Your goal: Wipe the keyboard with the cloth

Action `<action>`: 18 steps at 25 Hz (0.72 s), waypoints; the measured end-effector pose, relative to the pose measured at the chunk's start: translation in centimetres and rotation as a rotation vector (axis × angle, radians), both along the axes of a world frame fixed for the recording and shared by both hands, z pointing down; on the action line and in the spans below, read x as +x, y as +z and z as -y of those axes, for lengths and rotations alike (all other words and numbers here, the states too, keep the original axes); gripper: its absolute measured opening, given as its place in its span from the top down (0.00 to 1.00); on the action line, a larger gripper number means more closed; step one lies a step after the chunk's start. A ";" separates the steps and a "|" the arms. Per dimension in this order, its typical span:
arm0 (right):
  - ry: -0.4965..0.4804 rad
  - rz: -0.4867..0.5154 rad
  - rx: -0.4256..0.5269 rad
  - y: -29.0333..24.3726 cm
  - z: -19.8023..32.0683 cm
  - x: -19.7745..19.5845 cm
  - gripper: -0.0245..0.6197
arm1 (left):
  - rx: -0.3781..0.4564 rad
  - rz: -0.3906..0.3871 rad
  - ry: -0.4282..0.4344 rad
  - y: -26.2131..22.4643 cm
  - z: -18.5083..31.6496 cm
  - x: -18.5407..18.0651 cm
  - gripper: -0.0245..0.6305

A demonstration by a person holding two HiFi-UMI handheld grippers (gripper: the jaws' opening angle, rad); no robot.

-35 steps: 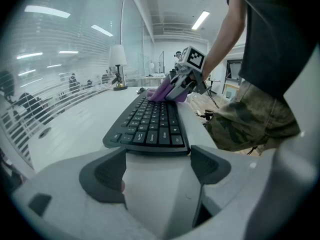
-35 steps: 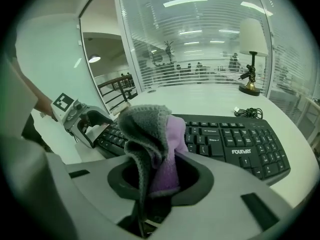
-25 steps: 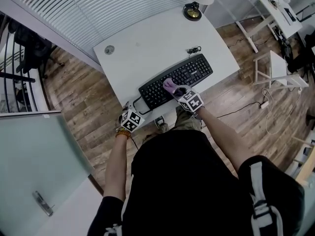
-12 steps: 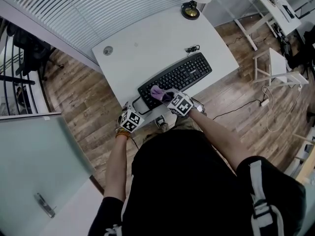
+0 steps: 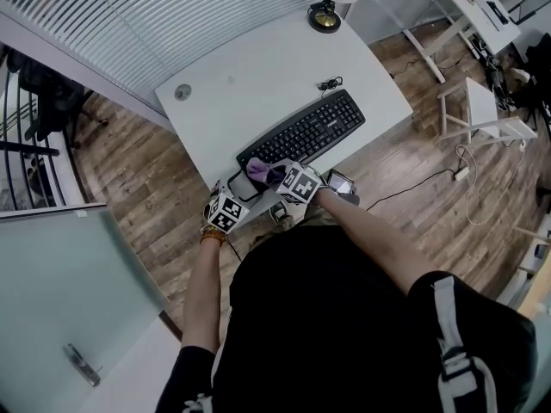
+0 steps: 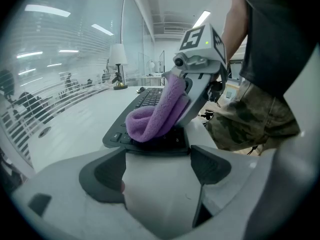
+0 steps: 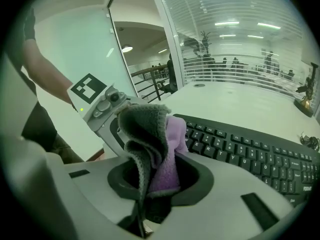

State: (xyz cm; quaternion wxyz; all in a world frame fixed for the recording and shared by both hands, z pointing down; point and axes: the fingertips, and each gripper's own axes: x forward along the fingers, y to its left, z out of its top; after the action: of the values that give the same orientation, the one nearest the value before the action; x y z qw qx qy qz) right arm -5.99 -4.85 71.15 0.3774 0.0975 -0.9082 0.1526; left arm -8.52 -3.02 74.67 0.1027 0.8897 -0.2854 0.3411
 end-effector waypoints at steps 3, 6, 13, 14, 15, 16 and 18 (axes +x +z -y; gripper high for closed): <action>0.000 0.015 -0.066 -0.1 -0.5 -1.0 0.81 | -0.002 0.006 0.000 0.1 0.0 0.0 0.35; -0.071 0.059 -0.168 -0.8 -1.5 -2.3 0.80 | -0.040 -0.023 -0.010 -0.1 0.0 0.1 0.35; 0.076 0.479 -0.088 -13.1 2.9 -3.0 0.78 | 0.048 -0.261 -0.151 -8.3 2.4 -1.1 0.36; 0.104 0.515 -0.045 -15.0 3.8 -2.5 0.78 | 0.094 -0.292 -0.184 -10.2 3.1 -1.4 0.36; 0.134 0.550 0.003 -16.8 4.6 -1.8 0.78 | 0.143 -0.322 -0.215 -12.3 3.8 -1.6 0.37; 0.165 0.586 0.052 -18.6 5.4 -1.1 0.78 | 0.194 -0.353 -0.244 -14.4 4.4 -1.7 0.40; 0.227 0.650 0.143 -22.1 6.7 0.5 0.77 | 0.294 -0.410 -0.303 -18.8 5.5 -1.8 0.52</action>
State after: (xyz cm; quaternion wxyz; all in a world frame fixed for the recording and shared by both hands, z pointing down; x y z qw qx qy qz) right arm -5.46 -11.51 49.10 0.0414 0.1706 -0.9726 0.1526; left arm -10.30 -8.56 55.88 0.0780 0.8928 -0.4345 0.0902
